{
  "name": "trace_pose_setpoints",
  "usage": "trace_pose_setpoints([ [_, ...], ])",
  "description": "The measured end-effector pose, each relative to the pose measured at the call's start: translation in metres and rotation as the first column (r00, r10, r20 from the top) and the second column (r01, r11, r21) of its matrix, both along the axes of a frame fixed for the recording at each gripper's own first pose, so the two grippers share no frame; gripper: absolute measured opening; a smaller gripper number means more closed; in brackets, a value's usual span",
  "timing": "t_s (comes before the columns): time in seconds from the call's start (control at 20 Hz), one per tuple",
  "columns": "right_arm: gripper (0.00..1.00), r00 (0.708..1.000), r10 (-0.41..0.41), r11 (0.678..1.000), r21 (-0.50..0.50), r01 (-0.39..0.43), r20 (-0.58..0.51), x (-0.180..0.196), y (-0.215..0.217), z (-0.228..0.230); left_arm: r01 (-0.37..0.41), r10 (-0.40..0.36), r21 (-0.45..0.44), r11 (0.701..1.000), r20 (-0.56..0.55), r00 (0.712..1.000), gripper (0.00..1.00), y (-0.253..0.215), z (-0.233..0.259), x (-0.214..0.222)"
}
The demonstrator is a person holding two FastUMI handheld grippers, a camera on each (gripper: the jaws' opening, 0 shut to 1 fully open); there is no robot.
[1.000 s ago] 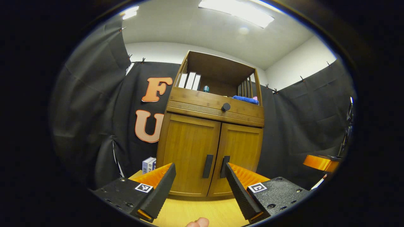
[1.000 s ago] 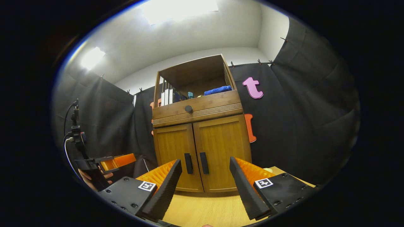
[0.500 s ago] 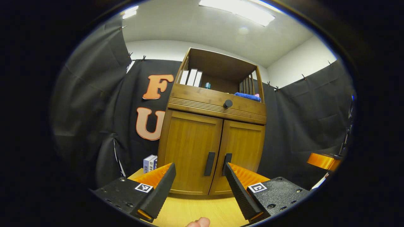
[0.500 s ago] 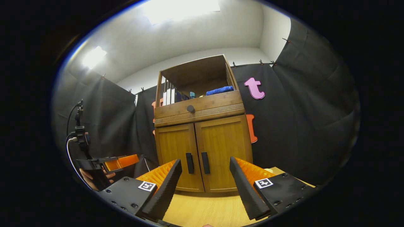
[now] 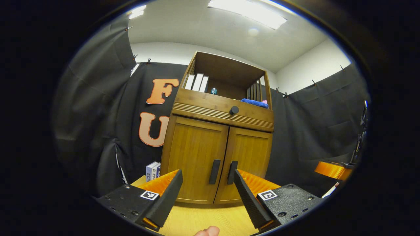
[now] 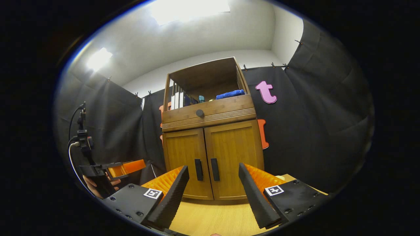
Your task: Open the right door of the double-door shoe cabinet with the right hand, and open the left door with the left hand.
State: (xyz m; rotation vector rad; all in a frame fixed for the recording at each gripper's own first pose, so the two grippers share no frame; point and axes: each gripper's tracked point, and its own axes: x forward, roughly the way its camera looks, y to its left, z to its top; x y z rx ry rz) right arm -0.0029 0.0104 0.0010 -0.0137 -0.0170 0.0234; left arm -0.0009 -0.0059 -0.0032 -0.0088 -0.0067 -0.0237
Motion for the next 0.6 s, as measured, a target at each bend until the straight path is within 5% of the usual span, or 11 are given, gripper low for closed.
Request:
trace_pose_setpoints([
  [0.6, 0.98, 1.000, 0.030, 1.000, -0.001, -0.030, 0.000, 0.006, 0.009, -0.006, -0.023, 0.023, 0.007, 1.000, 0.034, 0.999, 0.94, 0.013, -0.004, 0.001],
])
